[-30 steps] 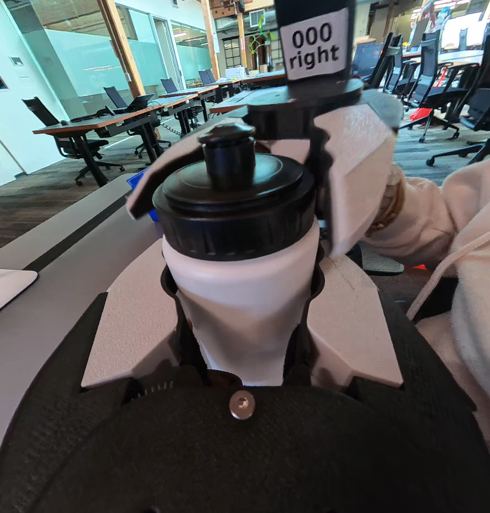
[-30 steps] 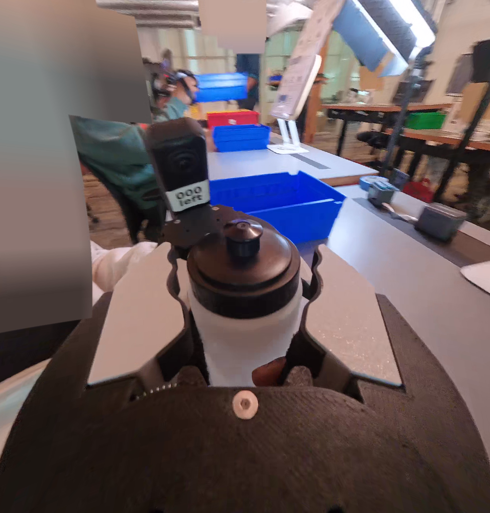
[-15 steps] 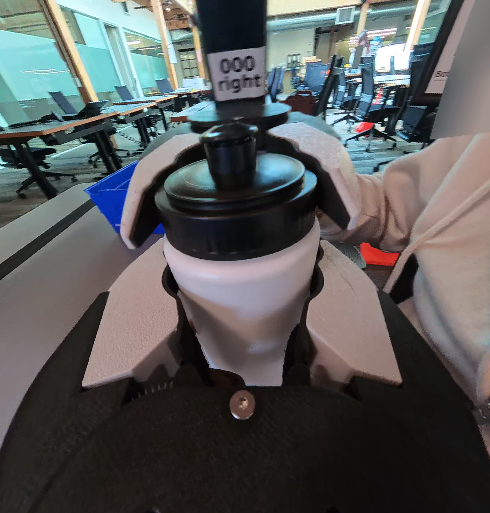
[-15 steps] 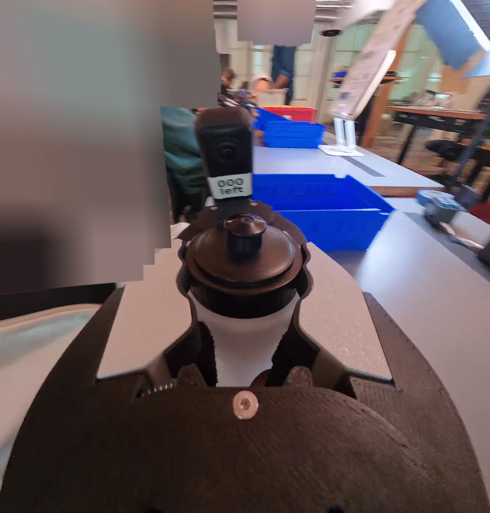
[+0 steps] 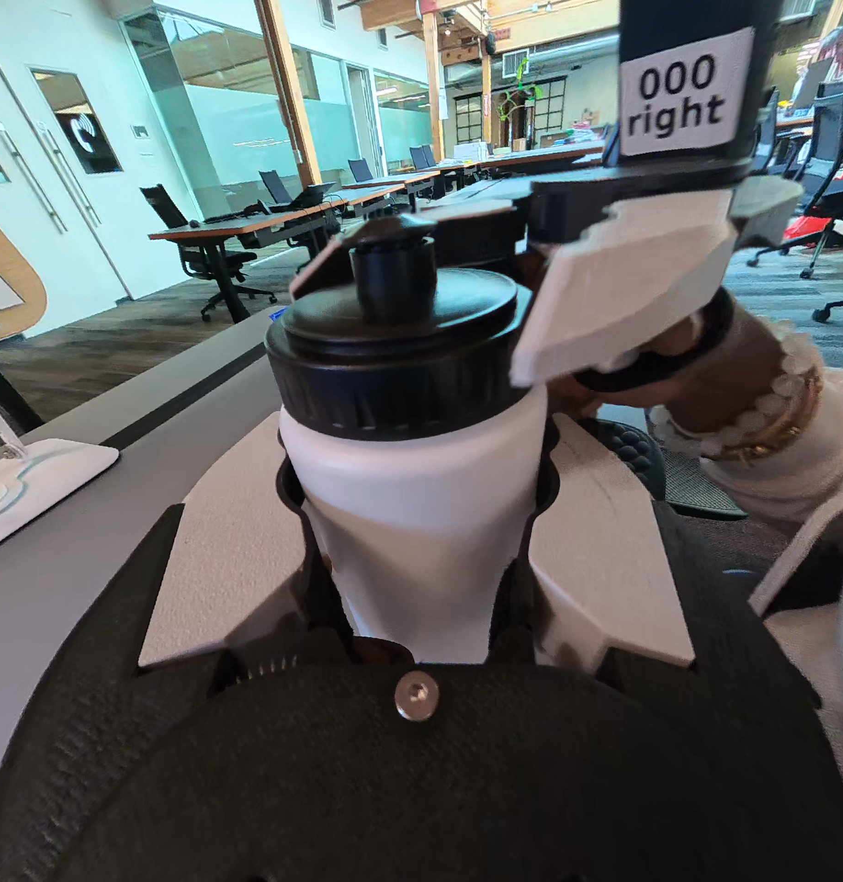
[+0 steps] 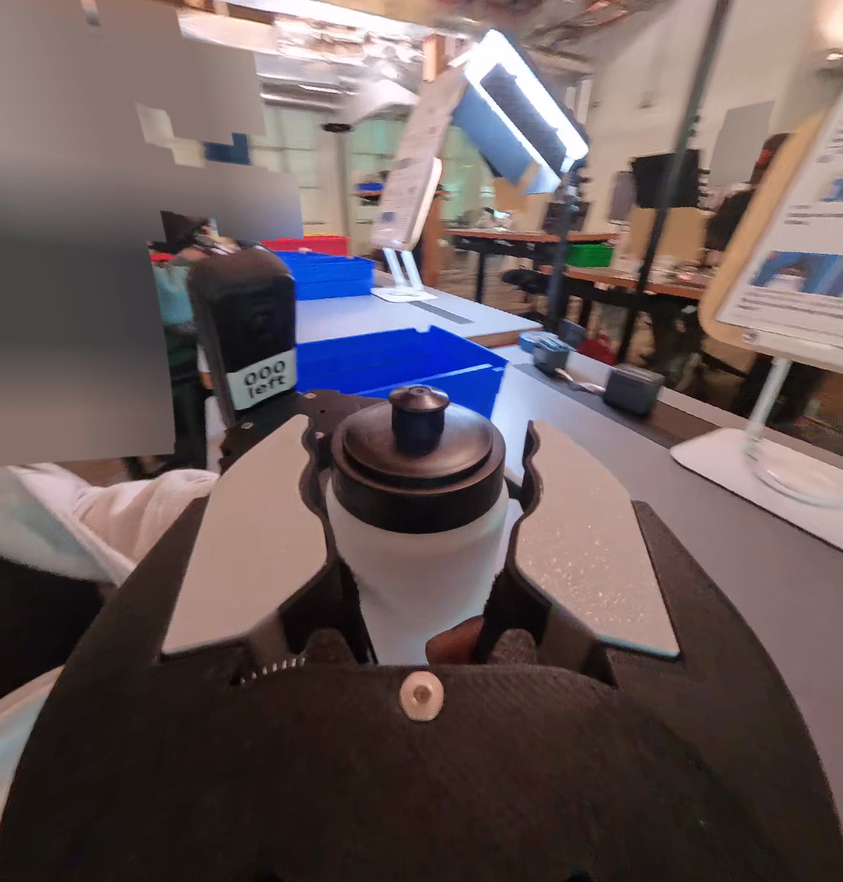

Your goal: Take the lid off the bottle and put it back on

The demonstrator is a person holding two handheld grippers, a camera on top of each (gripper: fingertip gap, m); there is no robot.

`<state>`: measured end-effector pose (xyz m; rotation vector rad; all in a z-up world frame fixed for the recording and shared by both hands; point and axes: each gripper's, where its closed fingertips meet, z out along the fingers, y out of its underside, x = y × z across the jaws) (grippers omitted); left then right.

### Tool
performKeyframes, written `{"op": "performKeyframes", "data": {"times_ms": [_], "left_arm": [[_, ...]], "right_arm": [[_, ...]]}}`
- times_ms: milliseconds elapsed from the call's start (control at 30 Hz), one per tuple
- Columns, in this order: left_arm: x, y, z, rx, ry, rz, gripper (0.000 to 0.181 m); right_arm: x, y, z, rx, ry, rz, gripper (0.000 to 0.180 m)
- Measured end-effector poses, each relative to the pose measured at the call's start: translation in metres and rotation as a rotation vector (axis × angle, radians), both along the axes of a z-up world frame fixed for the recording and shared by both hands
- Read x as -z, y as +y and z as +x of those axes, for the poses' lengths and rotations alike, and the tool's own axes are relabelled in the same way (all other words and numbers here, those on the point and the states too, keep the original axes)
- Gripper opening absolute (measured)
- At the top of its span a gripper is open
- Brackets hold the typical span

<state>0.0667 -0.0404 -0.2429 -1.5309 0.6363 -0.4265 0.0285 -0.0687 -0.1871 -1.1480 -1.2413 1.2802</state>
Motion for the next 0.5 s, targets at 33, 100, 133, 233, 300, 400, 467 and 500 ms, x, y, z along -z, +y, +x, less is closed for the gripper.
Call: {"op": "performKeyframes", "data": {"times_ms": [33, 100, 133, 233, 300, 400, 467, 500], "left_arm": [[0.000, 0.000, 0.001, -0.001, 0.003, 0.000, 0.097], [0.000, 0.000, 0.000, 0.006, -0.001, -0.005, 0.097], [0.000, 0.000, 0.000, 0.016, -0.008, -0.006, 0.097], [0.000, -0.003, 0.001, 0.080, -0.028, -0.008, 0.097], [-0.001, -0.004, 0.004, 0.112, -0.030, -0.004, 0.097], [-0.001, -0.005, 0.005, 0.120, -0.030, 0.004, 0.097], [-0.002, -0.004, 0.003, 0.104, -0.046, 0.004, 0.097], [-0.002, -0.003, 0.001, 0.094, -0.055, 0.005, 0.097]], "right_arm": [[0.004, 0.001, -0.001, 0.045, -0.028, 0.012, 0.079], [0.012, 0.000, -0.004, 0.068, -0.077, 0.071, 0.076], [0.011, 0.000, -0.005, 0.052, -0.075, 0.081, 0.076], [0.012, -0.003, -0.006, -0.105, -0.084, 0.074, 0.075], [0.011, -0.008, -0.003, -0.267, -0.069, 0.055, 0.075], [0.010, -0.012, 0.001, -0.454, -0.021, 0.061, 0.075], [0.010, -0.011, -0.002, -0.456, -0.009, 0.037, 0.075], [0.010, -0.008, -0.004, -0.408, -0.008, 0.023, 0.077]]}}
